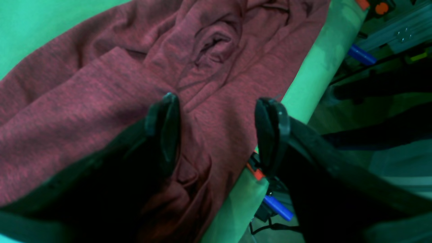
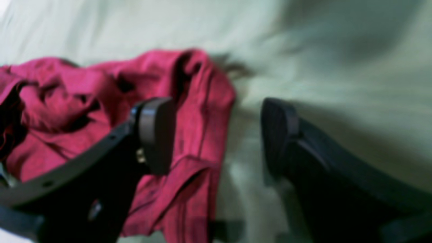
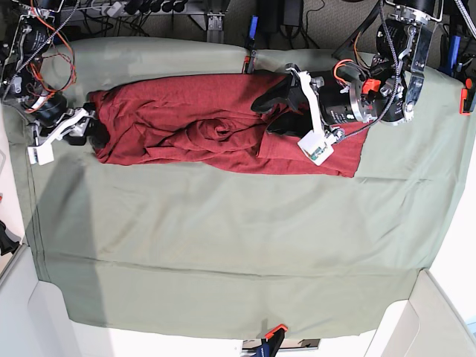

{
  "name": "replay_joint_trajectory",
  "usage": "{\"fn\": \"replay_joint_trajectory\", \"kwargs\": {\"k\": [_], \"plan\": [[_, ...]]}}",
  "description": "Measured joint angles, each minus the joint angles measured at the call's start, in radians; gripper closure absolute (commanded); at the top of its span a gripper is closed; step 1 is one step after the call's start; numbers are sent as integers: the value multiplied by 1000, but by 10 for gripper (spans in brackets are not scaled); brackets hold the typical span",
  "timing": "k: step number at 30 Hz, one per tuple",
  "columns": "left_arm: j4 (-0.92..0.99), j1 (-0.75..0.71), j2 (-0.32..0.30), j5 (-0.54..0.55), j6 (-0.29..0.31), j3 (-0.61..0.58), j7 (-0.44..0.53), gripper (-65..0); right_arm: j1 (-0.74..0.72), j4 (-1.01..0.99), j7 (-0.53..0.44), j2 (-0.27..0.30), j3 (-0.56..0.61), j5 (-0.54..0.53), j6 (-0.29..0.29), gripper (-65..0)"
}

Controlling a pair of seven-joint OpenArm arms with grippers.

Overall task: Fold the T-shirt properly
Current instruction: 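Fold the shirt end over toward the right gripper with the left gripper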

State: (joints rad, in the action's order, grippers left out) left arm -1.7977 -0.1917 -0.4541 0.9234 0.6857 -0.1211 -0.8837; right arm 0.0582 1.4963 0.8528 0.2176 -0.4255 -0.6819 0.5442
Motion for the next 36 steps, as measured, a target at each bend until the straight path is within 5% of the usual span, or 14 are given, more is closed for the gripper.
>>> {"fn": "replay_joint_trajectory", "kwargs": {"k": [10, 23, 32, 34, 36], "plan": [[-82, -2, 0, 249, 3, 0, -186, -382, -6, 1, 43, -66, 105, -36, 6, -397], [-89, -4, -8, 132, 3, 20, -149, -381, -6, 2, -3, -132, 169, 2, 11, -397], [-89, -5, -8, 132, 3, 293, -104, -380, -6, 2, -3, -137, 169, 2, 10, -394], [-89, -5, -7, 133, 3, 327, -103, -380, -6, 2, -3, -137, 175, 2, 10, -342], [-89, -5, -8, 132, 3, 345, -104, -380, -6, 2, 5, -137, 185, 11, 10, -201]]}}
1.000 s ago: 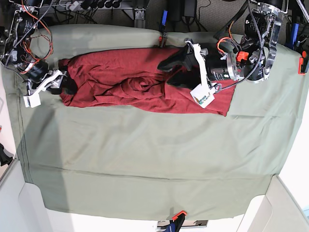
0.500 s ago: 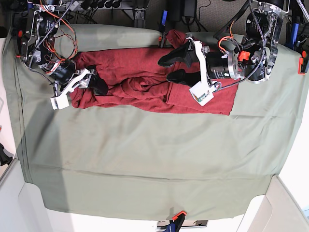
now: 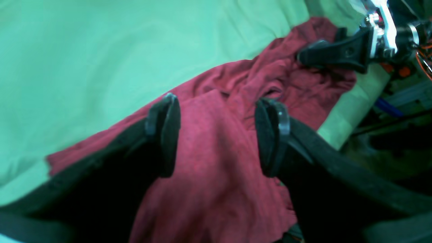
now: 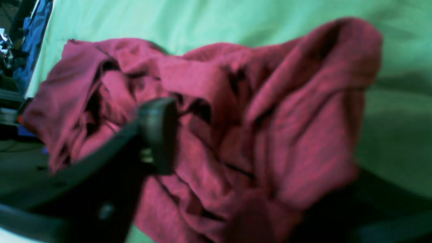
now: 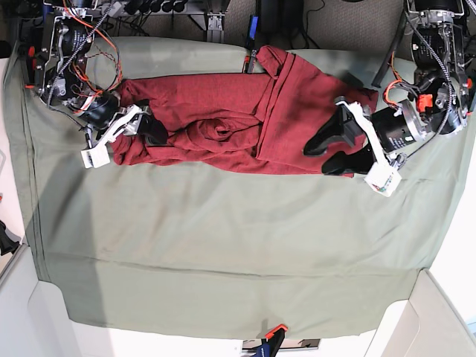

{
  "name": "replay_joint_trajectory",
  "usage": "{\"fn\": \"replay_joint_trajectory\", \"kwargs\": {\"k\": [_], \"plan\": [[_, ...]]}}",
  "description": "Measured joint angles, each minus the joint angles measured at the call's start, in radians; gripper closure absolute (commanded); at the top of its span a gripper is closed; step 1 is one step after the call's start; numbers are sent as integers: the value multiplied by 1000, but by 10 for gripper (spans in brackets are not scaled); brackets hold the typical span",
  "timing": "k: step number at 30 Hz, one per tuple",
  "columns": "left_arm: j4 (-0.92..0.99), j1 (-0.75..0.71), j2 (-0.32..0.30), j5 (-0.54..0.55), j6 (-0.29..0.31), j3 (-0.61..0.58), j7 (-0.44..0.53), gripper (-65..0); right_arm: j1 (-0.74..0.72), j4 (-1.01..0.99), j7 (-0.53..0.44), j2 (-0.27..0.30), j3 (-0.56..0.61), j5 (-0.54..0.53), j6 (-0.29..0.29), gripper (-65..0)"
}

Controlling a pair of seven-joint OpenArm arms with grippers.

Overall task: Fold the T-shirt properly
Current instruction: 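Fold the shirt end over toward the right gripper with the left gripper, then grasp the other shirt end with the right gripper and fold it over the stack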

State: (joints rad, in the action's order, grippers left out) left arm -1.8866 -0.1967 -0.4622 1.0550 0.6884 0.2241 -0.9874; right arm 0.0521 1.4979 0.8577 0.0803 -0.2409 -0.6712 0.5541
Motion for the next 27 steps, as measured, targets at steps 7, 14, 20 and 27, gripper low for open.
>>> {"fn": "replay_joint_trajectory", "kwargs": {"k": [7, 14, 20, 27], "plan": [[18, -3, -6, -8, 0, 0, 0, -380, 3, -3, -39, 3, 5, 49, 0, 0], [18, -3, -6, -53, 0, 0, 0, -380, 0, -6, -74, 79, -109, 51, 0, 0], [18, -3, -6, -56, 0, 0, 0, -380, 0, -6, -75, 177, -219, 58, 0, 0], [18, -3, -6, -55, 0, 0, 0, -380, 0, -6, -76, 278, -290, 50, 0, 0]]}}
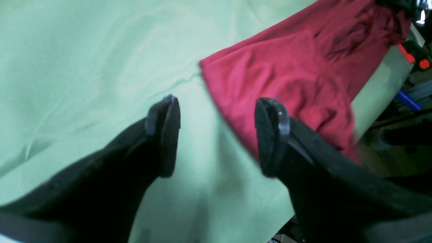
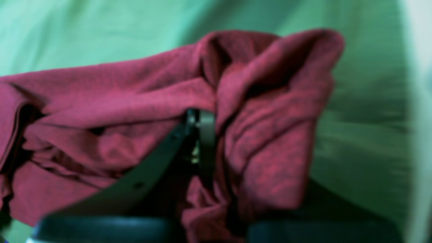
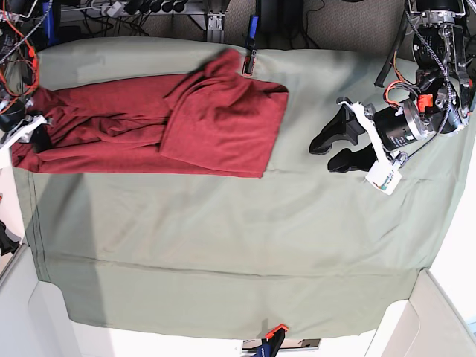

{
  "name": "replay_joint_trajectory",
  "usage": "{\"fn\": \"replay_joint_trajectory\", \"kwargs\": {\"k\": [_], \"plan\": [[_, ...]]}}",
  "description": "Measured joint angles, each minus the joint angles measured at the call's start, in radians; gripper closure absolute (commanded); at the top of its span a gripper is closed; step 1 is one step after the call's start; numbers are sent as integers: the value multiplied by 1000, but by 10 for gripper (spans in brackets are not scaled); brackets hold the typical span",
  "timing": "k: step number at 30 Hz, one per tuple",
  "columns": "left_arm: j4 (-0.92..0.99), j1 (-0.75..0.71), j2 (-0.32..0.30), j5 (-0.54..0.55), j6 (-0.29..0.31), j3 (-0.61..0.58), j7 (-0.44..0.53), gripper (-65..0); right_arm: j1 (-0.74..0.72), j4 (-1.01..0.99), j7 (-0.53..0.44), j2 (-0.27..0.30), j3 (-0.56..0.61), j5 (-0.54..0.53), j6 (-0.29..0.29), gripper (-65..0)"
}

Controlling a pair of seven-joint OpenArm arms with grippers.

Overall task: Fold the T-shirt properly
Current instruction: 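Grasp the other shirt end with the right gripper and fold it over the stack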

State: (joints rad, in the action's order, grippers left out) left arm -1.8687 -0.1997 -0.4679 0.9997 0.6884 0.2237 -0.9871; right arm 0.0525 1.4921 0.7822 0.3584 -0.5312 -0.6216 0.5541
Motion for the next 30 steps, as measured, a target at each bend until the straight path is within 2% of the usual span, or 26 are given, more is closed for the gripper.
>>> {"fn": "replay_joint_trajectory", "kwargs": {"k": [8, 15, 18, 22, 30], "plan": [[0, -37, 0, 47, 0, 0, 0, -380, 0, 0, 0, -12, 1, -46, 0, 0], [0, -75, 0, 45, 0, 0, 0, -380, 2, 59, 53, -28, 1, -93, -1, 0], [0, -80, 0, 18, 0, 0, 0, -380, 5, 174, 96, -85, 0, -111, -4, 0], [0, -80, 0, 5, 0, 0, 0, -380, 7, 331, 167, -202, 26, -123, 0, 0], [0, -82, 0, -51, 0, 0, 0, -380, 28, 391, 166, -373, 204, -91, 0, 0]]}}
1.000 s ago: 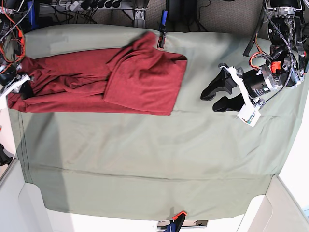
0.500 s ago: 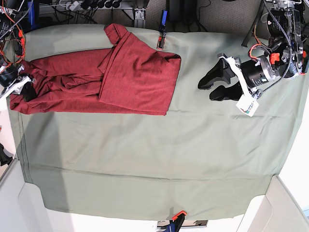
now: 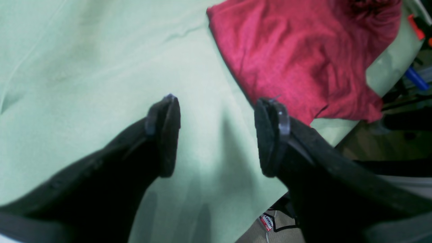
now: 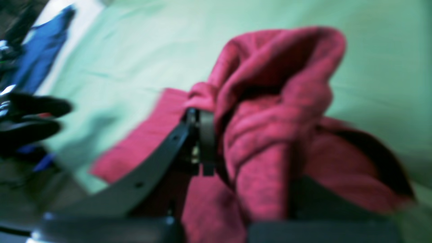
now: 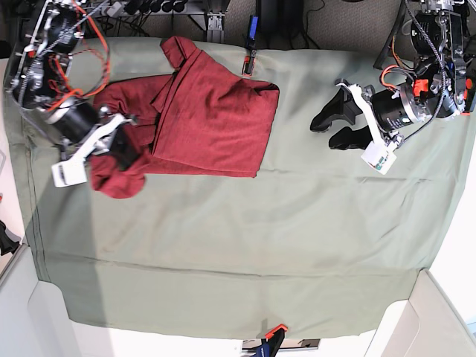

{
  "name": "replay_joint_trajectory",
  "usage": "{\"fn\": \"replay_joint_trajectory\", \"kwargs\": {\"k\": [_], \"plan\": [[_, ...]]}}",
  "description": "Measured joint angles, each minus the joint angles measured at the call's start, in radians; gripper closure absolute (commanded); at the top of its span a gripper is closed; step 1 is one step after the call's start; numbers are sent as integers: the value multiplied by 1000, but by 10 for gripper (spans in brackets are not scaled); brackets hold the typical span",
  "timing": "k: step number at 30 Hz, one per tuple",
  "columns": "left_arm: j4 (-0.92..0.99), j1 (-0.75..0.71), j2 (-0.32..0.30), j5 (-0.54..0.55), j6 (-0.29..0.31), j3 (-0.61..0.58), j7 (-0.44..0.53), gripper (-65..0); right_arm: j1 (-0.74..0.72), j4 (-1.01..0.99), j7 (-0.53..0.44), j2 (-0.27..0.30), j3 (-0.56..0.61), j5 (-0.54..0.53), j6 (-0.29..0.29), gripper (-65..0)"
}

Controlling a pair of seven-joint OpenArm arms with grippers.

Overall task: Fold the T-shirt properly
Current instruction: 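Grasp the other shirt end with the right gripper and fold it over the stack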

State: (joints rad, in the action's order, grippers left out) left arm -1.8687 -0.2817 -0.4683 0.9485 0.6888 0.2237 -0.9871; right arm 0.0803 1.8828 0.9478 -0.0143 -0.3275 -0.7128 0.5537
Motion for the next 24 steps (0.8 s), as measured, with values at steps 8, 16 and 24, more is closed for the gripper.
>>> {"fn": "replay_joint_trajectory", "kwargs": {"k": [8, 16, 24], "plan": [[0, -1, 0, 0, 0, 0, 0, -380, 0, -16, -102, -107, 235, 168, -2, 0], [0, -9, 0, 5, 0, 0, 0, -380, 0, -139, -118, -116, 411, 236, -4, -263], [0, -9, 0, 21, 0, 0, 0, -380, -9, -187, -140, -116, 512, 204, -4, -373]]}}
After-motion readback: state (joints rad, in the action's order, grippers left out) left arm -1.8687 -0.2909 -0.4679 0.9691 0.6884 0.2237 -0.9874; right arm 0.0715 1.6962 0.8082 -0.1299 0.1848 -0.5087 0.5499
